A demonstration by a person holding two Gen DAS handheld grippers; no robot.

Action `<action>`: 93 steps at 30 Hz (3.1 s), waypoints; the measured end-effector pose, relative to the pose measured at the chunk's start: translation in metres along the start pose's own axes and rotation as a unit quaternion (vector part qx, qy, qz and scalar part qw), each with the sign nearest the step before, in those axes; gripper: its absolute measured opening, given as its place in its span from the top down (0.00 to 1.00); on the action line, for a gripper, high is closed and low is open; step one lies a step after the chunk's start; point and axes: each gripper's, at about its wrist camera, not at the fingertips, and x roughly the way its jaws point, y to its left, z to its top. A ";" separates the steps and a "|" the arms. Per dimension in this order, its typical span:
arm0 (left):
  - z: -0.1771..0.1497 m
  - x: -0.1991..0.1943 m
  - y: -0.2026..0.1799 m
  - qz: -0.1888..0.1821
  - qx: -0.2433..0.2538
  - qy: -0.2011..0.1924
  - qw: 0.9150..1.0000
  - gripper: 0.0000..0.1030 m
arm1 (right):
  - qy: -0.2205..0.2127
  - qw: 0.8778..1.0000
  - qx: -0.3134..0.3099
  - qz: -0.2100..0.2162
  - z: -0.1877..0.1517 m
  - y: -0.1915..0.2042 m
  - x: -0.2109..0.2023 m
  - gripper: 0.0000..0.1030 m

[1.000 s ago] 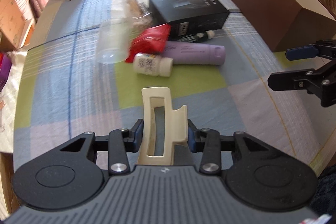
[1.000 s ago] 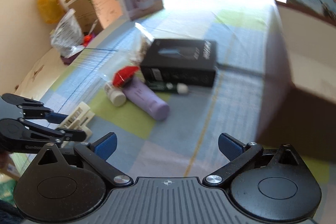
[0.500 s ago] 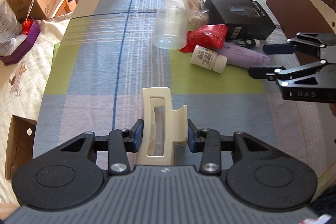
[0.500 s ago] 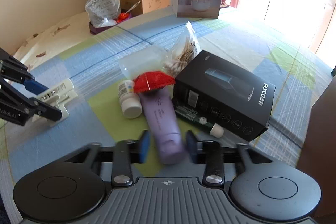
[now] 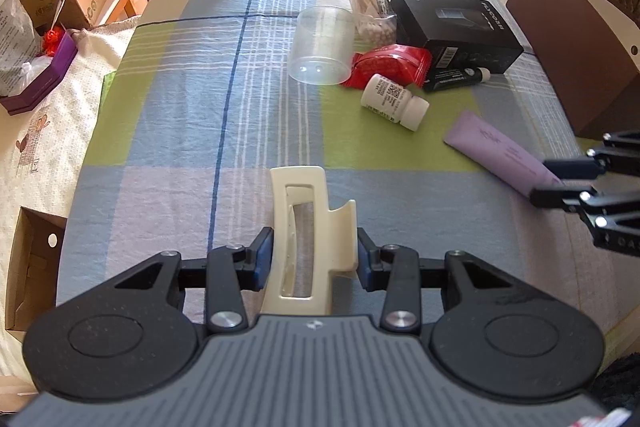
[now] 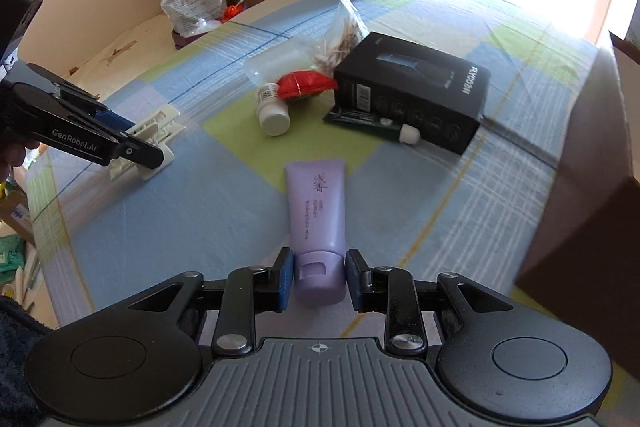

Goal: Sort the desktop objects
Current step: 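Lift the claw clip and purple tube and carry both over the box, then open both tools to release the claw clip and purple tube into the box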

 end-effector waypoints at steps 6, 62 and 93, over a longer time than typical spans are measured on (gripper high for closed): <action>0.001 0.001 -0.006 -0.005 0.001 0.001 1.000 0.65 | -0.008 1.000 -0.008 -0.013 0.006 0.006 0.015 0.68; 0.108 -0.073 -0.257 -0.175 0.154 -0.122 0.965 0.65 | -0.175 0.950 0.215 -0.147 -0.035 -0.169 -0.231 0.70; 0.193 0.080 -0.385 -0.016 0.211 0.021 0.977 0.65 | 0.017 0.961 0.232 -0.152 -0.045 -0.311 -0.137 0.70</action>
